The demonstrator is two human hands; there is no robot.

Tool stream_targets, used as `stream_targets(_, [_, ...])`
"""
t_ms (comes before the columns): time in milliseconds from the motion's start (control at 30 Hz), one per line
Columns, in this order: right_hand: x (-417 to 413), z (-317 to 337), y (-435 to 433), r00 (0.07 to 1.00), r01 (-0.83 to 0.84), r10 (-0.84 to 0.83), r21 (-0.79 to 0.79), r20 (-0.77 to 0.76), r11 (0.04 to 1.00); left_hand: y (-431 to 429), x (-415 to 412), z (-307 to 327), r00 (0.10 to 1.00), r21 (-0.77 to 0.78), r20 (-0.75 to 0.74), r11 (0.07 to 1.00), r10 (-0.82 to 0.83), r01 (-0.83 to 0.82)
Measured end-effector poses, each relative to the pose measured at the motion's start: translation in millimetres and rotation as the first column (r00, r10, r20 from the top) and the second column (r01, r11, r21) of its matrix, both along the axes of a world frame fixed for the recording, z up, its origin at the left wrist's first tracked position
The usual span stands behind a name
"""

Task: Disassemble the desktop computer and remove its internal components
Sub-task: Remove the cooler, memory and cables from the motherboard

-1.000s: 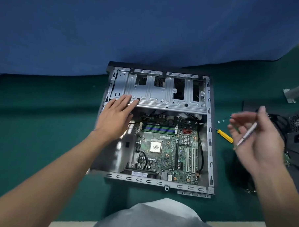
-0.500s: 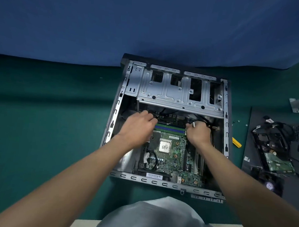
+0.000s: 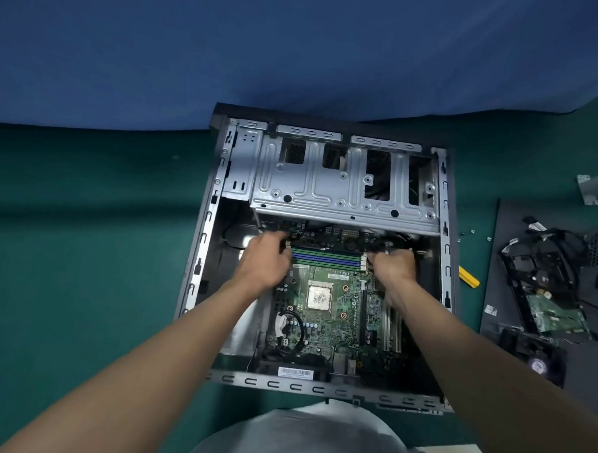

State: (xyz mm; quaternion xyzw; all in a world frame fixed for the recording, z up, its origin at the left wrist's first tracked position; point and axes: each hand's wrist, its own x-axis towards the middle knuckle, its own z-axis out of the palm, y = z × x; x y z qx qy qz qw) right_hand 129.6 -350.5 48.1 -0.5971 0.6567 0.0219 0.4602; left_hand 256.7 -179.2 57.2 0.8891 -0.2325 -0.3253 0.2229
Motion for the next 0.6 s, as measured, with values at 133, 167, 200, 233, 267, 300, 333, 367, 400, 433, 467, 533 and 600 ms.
stream_targets(133, [-3.2, 3.2, 5.9, 0.914, -0.394, 0.346, -0.258, -0.213, 0.882, 0.8, -1.3, -1.1, 0.982, 0.092, 0.086, 0.983, -0.166, 0.158])
stream_targets(167, [-3.1, 5.5, 10.7, 0.861, -0.505, 0.452, -0.280, -0.235, 0.817, 2.3, -1.7, -1.4, 0.977, 0.114, 0.116, 0.979, -0.181, 0.168])
stream_targets(200, [-2.4, 4.0, 14.9, 0.793, -0.609, 0.557, -0.298, -0.245, 0.736, 4.0, -1.9, -1.4, 0.974, 0.133, 0.137, 0.978, -0.182, 0.164])
stream_targets(233, [-0.1, 3.7, 18.7, 0.722, -0.692, 0.638, -0.300, -0.266, 0.657, 5.6, -1.9, -1.5, 0.973, 0.151, 0.143, 0.975, -0.183, 0.161])
stream_targets(267, [3.0, 4.1, 20.9, 0.654, -0.757, 0.689, -0.290, -0.313, 0.586, 7.0, -2.4, -1.5, 0.971, 0.170, 0.140, 0.971, -0.193, 0.168])
stream_targets(300, [6.7, 5.4, 21.9, 0.596, -0.803, 0.715, -0.275, -0.366, 0.528, 8.1, -2.8, -1.7, 0.968, 0.188, 0.133, 0.964, -0.214, 0.187])
stream_targets(333, [10.0, 7.5, 22.0, 0.530, -0.848, 0.731, -0.263, -0.431, 0.460, 8.9, -4.1, -1.8, 0.964, 0.199, 0.124, 0.958, -0.234, 0.207])
stream_targets(367, [13.1, 11.7, 22.6, 0.464, -0.886, 0.739, -0.257, -0.488, 0.386, 9.4, -5.4, -1.7, 0.963, 0.203, 0.112, 0.954, -0.244, 0.219])
stream_targets(400, [15.0, 15.2, 23.0, 0.406, -0.914, 0.746, -0.259, -0.528, 0.314, 9.7, -6.9, -1.5, 0.965, 0.199, 0.099, 0.955, -0.242, 0.219])
stream_targets(433, [15.9, 19.8, 23.2, 0.359, -0.931, 0.755, -0.263, -0.549, 0.252, 10.3, -7.8, -1.5, 0.970, 0.188, 0.087, 0.960, -0.228, 0.209])
stream_targets(467, [16.2, 25.8, 23.1, 0.327, -0.940, 0.768, -0.277, -0.551, 0.202, 11.2, -8.3, -1.7, 0.975, 0.173, 0.076, 0.966, -0.208, 0.192])
stream_targets(533, [15.0, 42.3, 23.8, 0.288, -0.940, 0.784, -0.320, -0.550, 0.121, 14.6, -9.2, -2.9, 0.981, 0.162, 0.061, 0.971, -0.186, 0.174])
stream_targets(600, [11.2, 63.9, 26.6, 0.224, -0.942, 0.792, -0.334, -0.567, 0.028, 18.1, -9.7, -4.1, 0.978, 0.190, 0.054, 0.963, -0.204, 0.191])
